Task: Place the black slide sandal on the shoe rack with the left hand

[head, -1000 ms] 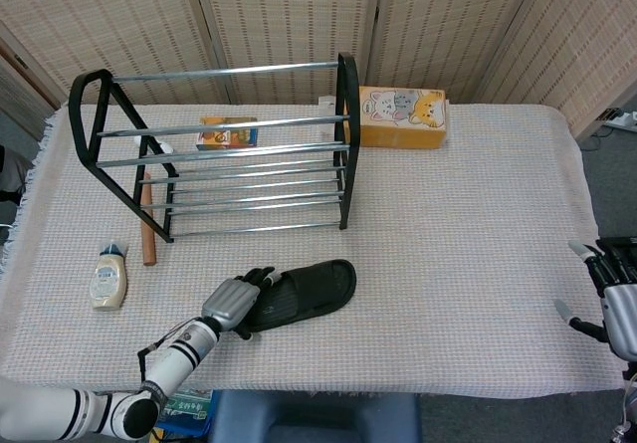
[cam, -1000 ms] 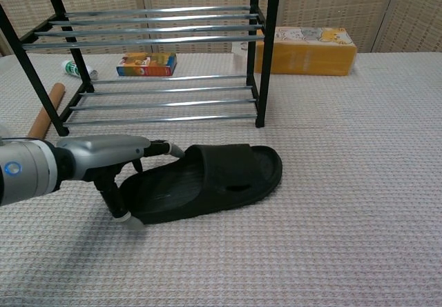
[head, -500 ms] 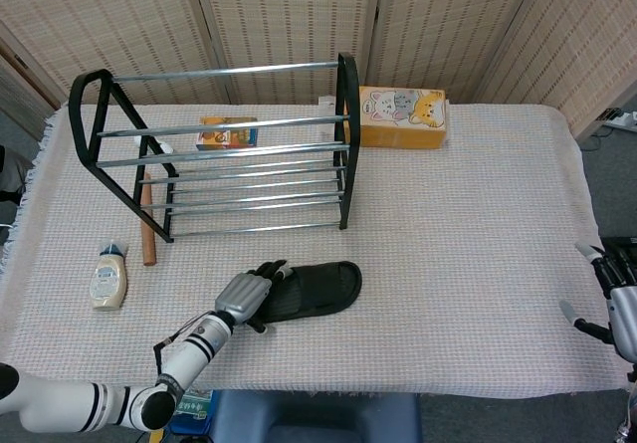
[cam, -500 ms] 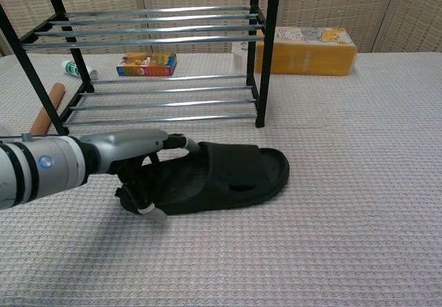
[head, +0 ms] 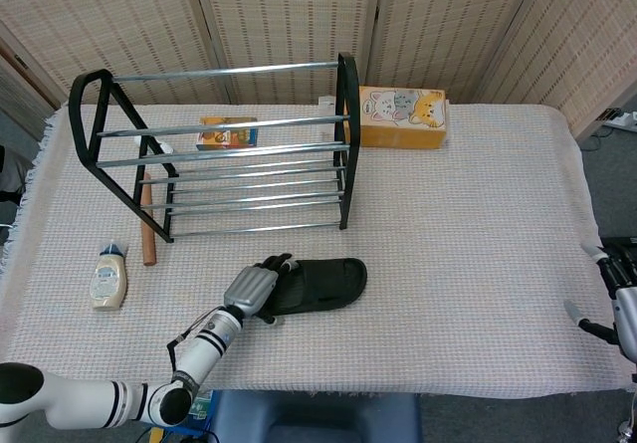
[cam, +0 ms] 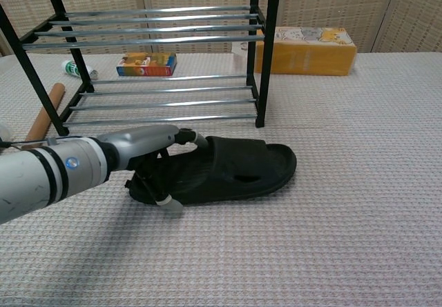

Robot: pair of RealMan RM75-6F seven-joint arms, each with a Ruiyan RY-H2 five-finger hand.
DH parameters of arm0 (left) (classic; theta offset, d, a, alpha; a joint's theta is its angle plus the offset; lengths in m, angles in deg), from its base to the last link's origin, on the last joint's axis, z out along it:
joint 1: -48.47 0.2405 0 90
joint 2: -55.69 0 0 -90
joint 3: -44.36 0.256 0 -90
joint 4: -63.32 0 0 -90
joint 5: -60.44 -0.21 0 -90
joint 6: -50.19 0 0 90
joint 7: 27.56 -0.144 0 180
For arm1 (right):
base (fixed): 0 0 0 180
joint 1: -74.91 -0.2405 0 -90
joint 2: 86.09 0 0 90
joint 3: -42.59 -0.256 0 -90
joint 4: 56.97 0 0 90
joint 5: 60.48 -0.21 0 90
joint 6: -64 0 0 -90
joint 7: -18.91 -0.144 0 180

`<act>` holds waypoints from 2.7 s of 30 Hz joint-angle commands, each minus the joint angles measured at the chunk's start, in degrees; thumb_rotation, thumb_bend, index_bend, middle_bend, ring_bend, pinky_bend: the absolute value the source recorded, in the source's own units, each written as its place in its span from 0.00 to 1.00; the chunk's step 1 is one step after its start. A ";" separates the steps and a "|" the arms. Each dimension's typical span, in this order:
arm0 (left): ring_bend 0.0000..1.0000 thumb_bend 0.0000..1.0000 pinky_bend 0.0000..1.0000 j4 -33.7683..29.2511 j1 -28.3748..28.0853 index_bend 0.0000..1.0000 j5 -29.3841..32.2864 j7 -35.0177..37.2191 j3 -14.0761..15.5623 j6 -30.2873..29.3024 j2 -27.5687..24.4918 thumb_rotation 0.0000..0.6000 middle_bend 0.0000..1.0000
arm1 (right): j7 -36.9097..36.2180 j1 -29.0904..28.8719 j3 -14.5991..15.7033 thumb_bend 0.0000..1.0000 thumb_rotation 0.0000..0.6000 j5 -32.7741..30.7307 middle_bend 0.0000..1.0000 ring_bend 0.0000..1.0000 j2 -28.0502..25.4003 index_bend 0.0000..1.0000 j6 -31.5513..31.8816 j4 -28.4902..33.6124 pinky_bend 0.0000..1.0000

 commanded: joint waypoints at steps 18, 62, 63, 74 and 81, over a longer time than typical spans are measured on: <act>0.36 0.17 0.39 3.98 5.66 0.39 -9.65 6.67 -1.12 -6.29 1.53 1.00 0.40 | 0.45 -0.07 -0.37 0.23 1.00 -0.08 0.20 0.13 0.18 0.10 -0.09 0.09 0.25; 0.35 0.17 0.39 22.72 -3.43 0.29 19.30 -10.41 -22.94 -9.33 10.30 1.00 0.40 | 0.59 -0.25 -0.17 0.23 1.00 0.19 0.20 0.13 0.34 0.10 -0.50 0.06 0.25; 0.35 0.17 0.39 23.65 -3.85 0.29 19.66 -10.53 -23.28 -9.20 10.63 1.00 0.40 | 0.54 -0.21 -0.18 0.23 1.00 0.14 0.20 0.13 0.33 0.10 -0.48 0.02 0.25; 0.33 0.17 0.39 29.65 -6.98 0.26 23.66 -13.35 -25.90 -8.67 12.76 1.00 0.40 | -0.04 0.19 -0.17 0.23 1.00 -0.29 0.20 0.13 0.37 0.10 -0.37 -0.55 0.25; 0.14 0.17 0.39 28.79 -6.72 0.08 25.07 -14.04 -26.12 -7.79 12.33 1.00 0.20 | -0.40 0.12 -0.23 0.24 1.00 -0.35 0.20 0.13 0.47 0.10 -0.60 -0.93 0.25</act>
